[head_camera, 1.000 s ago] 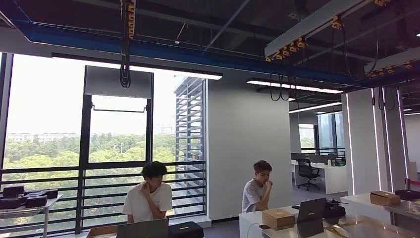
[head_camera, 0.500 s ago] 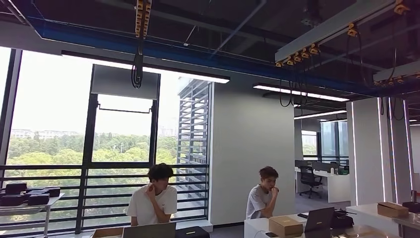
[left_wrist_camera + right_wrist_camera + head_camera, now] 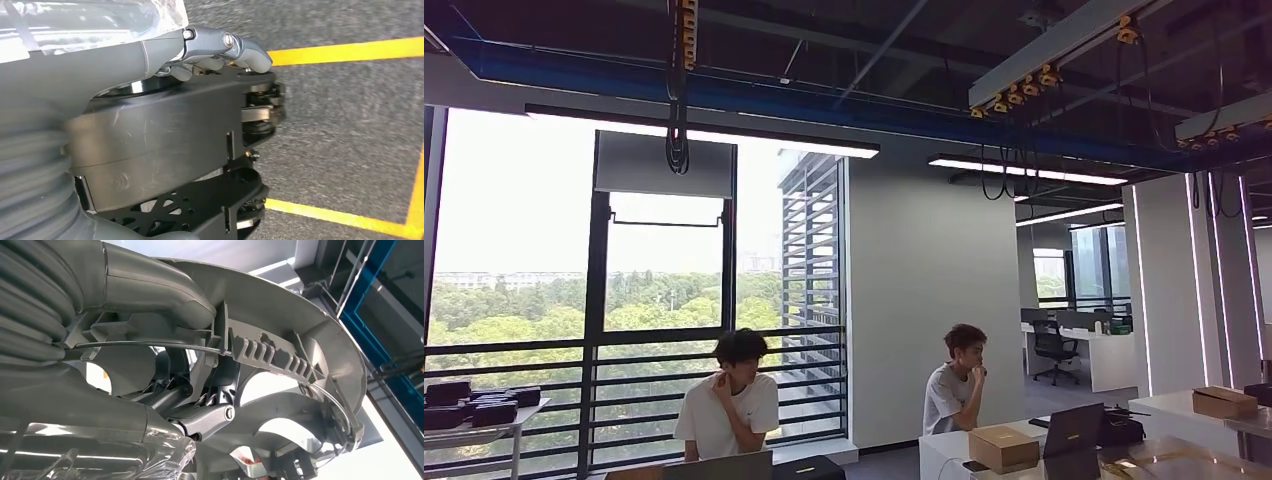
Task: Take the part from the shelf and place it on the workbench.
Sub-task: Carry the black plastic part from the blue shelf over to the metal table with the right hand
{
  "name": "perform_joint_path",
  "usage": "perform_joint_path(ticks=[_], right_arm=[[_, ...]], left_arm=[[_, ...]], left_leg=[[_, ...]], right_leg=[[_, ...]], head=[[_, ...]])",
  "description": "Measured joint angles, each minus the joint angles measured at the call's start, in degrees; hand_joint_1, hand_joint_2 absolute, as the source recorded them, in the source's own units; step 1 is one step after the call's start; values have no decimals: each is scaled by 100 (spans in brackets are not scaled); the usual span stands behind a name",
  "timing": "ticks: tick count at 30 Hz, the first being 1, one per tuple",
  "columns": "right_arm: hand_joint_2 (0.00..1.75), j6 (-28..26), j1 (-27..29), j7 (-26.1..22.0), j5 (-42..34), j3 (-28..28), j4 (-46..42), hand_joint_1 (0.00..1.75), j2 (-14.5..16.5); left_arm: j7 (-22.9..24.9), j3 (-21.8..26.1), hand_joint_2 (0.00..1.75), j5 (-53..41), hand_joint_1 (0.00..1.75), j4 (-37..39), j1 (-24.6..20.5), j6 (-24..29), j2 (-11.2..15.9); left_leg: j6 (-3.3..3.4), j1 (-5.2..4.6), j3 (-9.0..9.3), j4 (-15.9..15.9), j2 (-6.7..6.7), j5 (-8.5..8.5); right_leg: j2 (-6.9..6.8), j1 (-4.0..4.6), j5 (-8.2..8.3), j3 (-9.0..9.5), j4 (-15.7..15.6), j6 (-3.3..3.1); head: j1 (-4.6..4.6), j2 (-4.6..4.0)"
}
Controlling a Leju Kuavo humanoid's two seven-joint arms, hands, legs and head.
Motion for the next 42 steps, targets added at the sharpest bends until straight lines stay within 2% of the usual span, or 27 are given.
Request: perform_joint_path(ticks=[1, 2, 3, 5, 8, 10, 12, 13, 14, 15, 17, 18, 19, 22, 24, 25, 27, 28, 29, 30, 32, 33, 34, 36, 39, 40, 42], right_arm=[[175, -51, 1, 13, 14, -38, -6, 175, 0], [175, -95, -2, 26, 19, -74, -12, 175, 0], [175, -130, -9, 44, 21, -114, -18, 175, -1], [175, -181, -33, 94, 13, -190, -25, 175, -2], [175, -265, -113, 193, -25, -312, -29, 175, -14], [175, -321, -185, 250, -65, -390, -26, 175, -33], [175, -369, -256, 297, -114, -460, -9, 175, -54], [175, -391, -290, 318, -142, -494, 7, 175, -65], [175, -408, -330, 334, -168, -525, 26, 175, -76], [175, -428, -373, 349, -196, -553, 46, 175, -87], [175, -463, -462, 383, -245, -601, 88, 175, -107], [175, -476, -495, 396, -264, -621, 106, 175, -111], [175, -485, -524, 407, -280, -637, 122, 175, -114], [175, -512, -647, 429, -314, -677, 182, 175, -119], [175, -531, -750, 443, -325, -696, 238, 175, -121], [175, -538, -793, 446, -329, -702, 267, 175, -122], [175, -544, -861, 447, -340, -709, 325, 175, -122], [175, -544, -884, 450, -348, -709, 353, 175, -122], [175, -544, -898, 456, -355, -708, 380, 175, -122], [175, -544, -909, 466, -361, -706, 407, 175, -122], [175, -547, -937, 492, -369, -696, 449, 175, -122], [175, -551, -958, 502, -370, -689, 463, 175, -122], [175, -558, -975, 507, -369, -683, 475, 175, -122], [175, -577, -994, 509, -367, -672, 496, 175, -122], [175, -614, -1002, 511, -366, -665, 525, 175, -130], [175, -623, -1003, 511, -366, -664, 534, 175, -138], [175, -631, -999, 511, -366, -662, 559, 175, -152]], left_arm=[[-30, -27, 175, -27, 0, -8, -8, -2, 5], [-63, -48, 175, -46, 0, -14, -12, -9, 14], [-98, -71, 175, -64, 0, -20, -14, -16, 21], [-138, -117, 175, -92, 0, -26, -8, -31, 44], [-162, -161, 175, -102, 0, -37, 4, -24, 64], [-166, -173, 175, -96, 0, -49, 4, -37, 63], [-133, -187, 175, -91, 0, -53, 2, -75, 63], [-103, -196, 175, -92, 0, -53, 0, -96, 63], [-69, -205, 175, -94, 0, -53, -3, -112, 61], [-37, -214, 175, -95, 0, -53, -6, -126, 57], [7, -232, 175, -95, 0, -53, -12, -150, 50], [19, -240, 175, -94, 0, -53, -16, -163, 48], [27, -248, 175, -93, 0, -53, -21, -176, 49], [34, -275, 175, -91, 0, -53, -34, -202, 52], [23, -292, 175, -84, 0, -53, -40, -219, 52], [16, -296, 175, -74, 0, -53, -40, -230, 52], [0, -295, 175, -50, 0, -53, -39, -249, 50], [-7, -295, 175, -38, 0, -53, -38, -254, 50], [-14, -294, 175, -31, 0, -53, -38, -259, 50], [-20, -294, 175, -26, 0, -53, -38, -264, 50], [-25, -294, 175, -21, 0, -52, -38, -276, 53], [-26, -294, 175, -21, 0, -51, -38, -281, 54], [-25, -294, 175, -21, 0, -50, -38, -284, 55], [-19, -294, 175, -21, 0, -49, -39, -281, 55], [-11, -294, 175, -20, 0, -50, -41, -283, 38], [-11, -294, 175, -19, 0, -51, -41, -287, 33], [-11, -294, 175, -13, 0, -51, -40, -294, 32]], left_leg=[[27, -6, 89, -334, 1, 263], [68, -24, 169, -611, 4, 426], [115, -54, 223, -848, 11, 468], [213, -109, 271, -1007, 15, 434], [304, -81, 379, -1149, 16, 540], [342, -55, 417, -1200, 23, 550], [367, -55, 433, -1204, 22, 518], [370, -54, 449, -1203, 17, 497], [365, -53, 477, -1202, 12, 472], [354, -52, 517, -1201, 5, 441], [311, -44, 620, -1205, -2, 366], [280, -53, 656, -1195, -4, 327], [248, -61, 675, -1192, -2, 299], [163, -81, 686, -1202, 10, 250], [95, -73, 619, -1025, 15, 121], [63, -62, 488, -765, 15, 2], [25, -39, 79, -39, 15, -233], [24, -34, -101, 224, 15, -257], [35, -34, -201, 308, 15, -176], [59, -38, -203, 186, 15, 10], [147, -61, 0, -425, 13, 477], [200, -83, 110, -708, 13, 623], [244, -106, 193, -909, 14, 666], [297, -140, 257, -1074, 14, 588], [346, -92, 388, -1249, 5, 572], [362, -73, 429, -1287, 5, 577], [386, -68, 457, -1298, 8, 553]], right_leg=[[5, 0, -35, 53, -2, 11], [7, 1, -63, 100, -7, 26], [10, -1, -87, 125, -14, 52], [14, -5, -129, 155, -32, 123], [16, -3, -231, 182, 29, 228], [17, -9, -458, -57, 483, 277], [18, -15, -713, -491, 1188, 315], [17, -19, -721, -655, 1405, 329], [16, -23, -610, -727, 1429, 339], [15, -29, -393, -697, 1240, 344], [10, -35, 78, -465, 567, 330], [11, -31, 192, -341, 271, 312], [19, -21, 215, -263, 102, 272], [51, -18, 130, -203, 3, 137], [45, -43, 109, -148, -31, 74], [39, -49, 96, -119, -42, 47], [31, -37, 65, -90, -46, 13], [32, -28, 47, -75, -46, 6], [34, -19, 26, -51, -46, 2], [39, -9, 0, -16, -46, 3], [46, 3, -58, 71, -53, 15], [49, 11, -82, 103, -57, 33], [50, 11, -98, 116, -61, 58], [38, 12, -111, 109, -78, 124], [7, 12, -199, 77, 20, 222], [7, 9, -297, -31, 233, 251], [11, -2, -541, -449, 924, 299]], head=[[2, 0], [-1, 0], [-3, 2], [-5, 4], [-7, 1], [-30, 0], [-55, 0], [-61, 0], [-68, 0], [-74, 0], [-74, 0], [-73, 0], [-65, 0], [-60, 0], [-43, 0], [-33, 0], [-8, 0], [-5, 0], [-1, 0], [1, 0], [6, 0], [4, 0], [4, 2], [-3, 3], [-15, 2], [-25, 1], [-47, 0]])
